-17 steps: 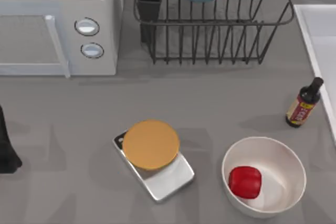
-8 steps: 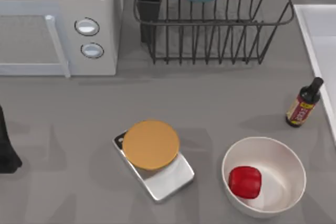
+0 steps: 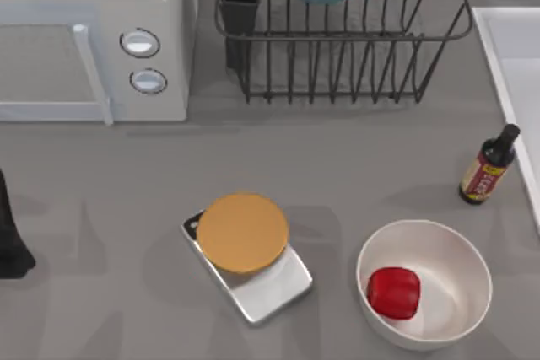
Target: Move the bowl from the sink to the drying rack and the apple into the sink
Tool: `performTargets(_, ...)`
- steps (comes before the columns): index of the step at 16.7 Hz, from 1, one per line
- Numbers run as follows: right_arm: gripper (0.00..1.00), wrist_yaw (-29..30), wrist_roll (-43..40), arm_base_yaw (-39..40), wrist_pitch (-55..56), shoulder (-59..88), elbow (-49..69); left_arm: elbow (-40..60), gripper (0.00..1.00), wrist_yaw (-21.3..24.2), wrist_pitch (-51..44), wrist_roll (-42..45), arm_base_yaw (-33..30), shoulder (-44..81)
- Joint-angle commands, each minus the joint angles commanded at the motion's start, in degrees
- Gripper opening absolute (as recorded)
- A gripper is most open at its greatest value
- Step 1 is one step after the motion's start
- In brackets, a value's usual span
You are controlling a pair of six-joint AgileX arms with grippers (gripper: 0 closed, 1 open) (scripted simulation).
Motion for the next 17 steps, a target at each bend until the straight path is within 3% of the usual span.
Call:
performTargets(5,1.0,0.2,10.6,11.5,-12.9,18.9,15.1,0.0,1.0,0.0,0.0,0.0,0.0,0.0)
performTargets(11,1.0,0.5,24.7,25.5,-32.7,51.9,38.1,0.0,1.0,0.0,0.0,0.0,0.0,0.0)
performTargets(17,1.0,0.3,34.9,34.7,-50.2,82.4,57.9,0.0,1.0,0.0,0.0,0.0,0.0,0.0)
